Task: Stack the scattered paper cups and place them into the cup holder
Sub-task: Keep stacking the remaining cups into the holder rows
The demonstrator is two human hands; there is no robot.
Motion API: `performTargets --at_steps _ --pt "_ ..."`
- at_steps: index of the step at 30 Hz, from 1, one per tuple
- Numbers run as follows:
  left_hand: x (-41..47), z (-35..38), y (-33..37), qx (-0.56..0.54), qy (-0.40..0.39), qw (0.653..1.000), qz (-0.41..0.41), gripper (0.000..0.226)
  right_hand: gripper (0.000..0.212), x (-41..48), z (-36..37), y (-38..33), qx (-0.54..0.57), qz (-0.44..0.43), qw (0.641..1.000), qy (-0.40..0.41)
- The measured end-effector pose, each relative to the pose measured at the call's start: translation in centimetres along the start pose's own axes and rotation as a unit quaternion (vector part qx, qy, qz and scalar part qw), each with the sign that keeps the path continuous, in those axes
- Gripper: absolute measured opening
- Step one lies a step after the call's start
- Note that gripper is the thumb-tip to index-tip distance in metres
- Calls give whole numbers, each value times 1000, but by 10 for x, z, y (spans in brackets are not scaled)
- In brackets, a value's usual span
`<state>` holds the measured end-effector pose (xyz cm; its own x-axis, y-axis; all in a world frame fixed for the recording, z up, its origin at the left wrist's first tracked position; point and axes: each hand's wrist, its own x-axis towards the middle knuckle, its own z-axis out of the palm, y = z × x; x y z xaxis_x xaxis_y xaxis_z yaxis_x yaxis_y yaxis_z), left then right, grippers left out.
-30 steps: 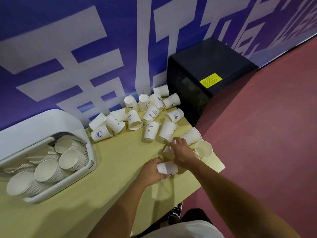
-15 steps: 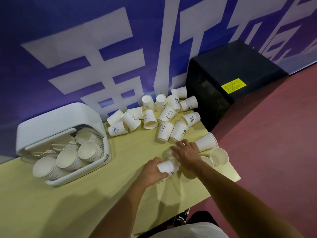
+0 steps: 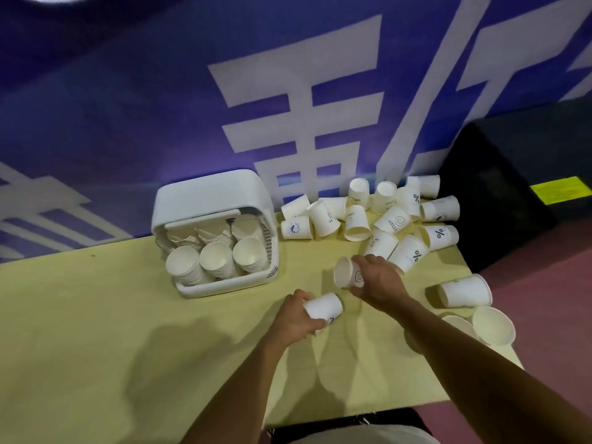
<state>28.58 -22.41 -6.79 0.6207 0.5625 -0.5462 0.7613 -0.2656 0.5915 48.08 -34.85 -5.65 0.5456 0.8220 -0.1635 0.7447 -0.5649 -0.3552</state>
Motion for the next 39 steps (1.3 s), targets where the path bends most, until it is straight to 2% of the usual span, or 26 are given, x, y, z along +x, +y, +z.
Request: performTargets --at_steps 3,6,11,18,23,31,39 --pt "-10 -25 -20 -17 38 999 -31 71 64 11 2 -33 130 -9 991 22" --pt "-17 -46 -42 -57 70 994 -65 72 62 22 -5 -75 255 -14 967 22" --pt "-29 -75 -62 -86 102 988 -77 70 63 44 -15 -140 336 -53 939 46" --pt "-44 -100 -82 -77 128 985 -82 72 64 63 -17 -200 368 -66 926 61" --pt "-54 -114 -98 -92 144 981 -96 69 69 68 -5 -218 359 -69 930 43" --pt "-58 -129 -118 -155 150 971 -105 59 63 73 17 -220 293 -63 953 50" --pt "-59 -130 -112 -138 160 972 -102 68 68 58 24 -207 252 -31 965 59"
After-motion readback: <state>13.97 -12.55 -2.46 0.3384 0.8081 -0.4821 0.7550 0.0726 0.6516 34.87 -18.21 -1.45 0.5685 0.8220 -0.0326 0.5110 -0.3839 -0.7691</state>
